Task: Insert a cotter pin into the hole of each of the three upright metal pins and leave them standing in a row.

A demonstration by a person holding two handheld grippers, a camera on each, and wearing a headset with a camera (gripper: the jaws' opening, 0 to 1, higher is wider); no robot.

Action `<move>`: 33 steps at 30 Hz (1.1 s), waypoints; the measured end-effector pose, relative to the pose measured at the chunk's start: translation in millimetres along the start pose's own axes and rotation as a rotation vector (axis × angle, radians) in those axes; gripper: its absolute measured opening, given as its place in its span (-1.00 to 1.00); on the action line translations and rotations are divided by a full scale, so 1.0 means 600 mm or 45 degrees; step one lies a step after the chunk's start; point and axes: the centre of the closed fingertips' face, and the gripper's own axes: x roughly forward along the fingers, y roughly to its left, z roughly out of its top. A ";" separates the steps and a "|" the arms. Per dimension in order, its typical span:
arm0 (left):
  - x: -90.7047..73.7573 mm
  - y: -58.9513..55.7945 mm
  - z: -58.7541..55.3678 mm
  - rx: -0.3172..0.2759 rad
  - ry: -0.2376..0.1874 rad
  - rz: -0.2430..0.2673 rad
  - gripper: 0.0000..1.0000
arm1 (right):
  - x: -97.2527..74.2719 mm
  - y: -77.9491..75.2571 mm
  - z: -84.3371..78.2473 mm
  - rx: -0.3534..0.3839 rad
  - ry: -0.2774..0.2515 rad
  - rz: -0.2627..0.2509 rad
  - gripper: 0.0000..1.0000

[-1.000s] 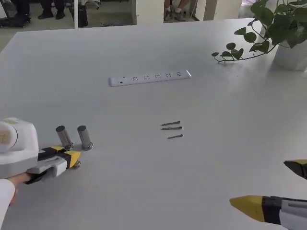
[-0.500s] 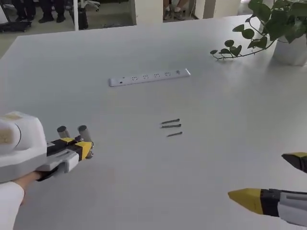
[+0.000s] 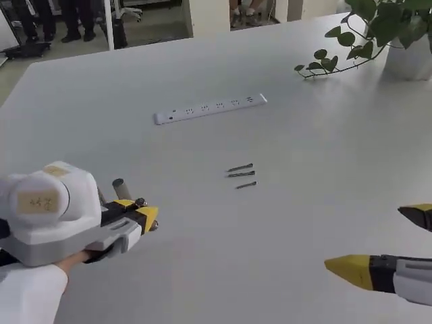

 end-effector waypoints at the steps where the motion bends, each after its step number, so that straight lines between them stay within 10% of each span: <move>1: 0.003 -0.007 -0.003 -0.002 0.005 -0.003 -0.86 | -0.002 -0.004 -0.001 0.002 -0.002 -0.002 0.87; 33: 0.061 -0.054 -0.041 -0.070 0.062 0.063 -0.86 | -0.015 -0.026 -0.028 0.030 0.005 0.009 0.88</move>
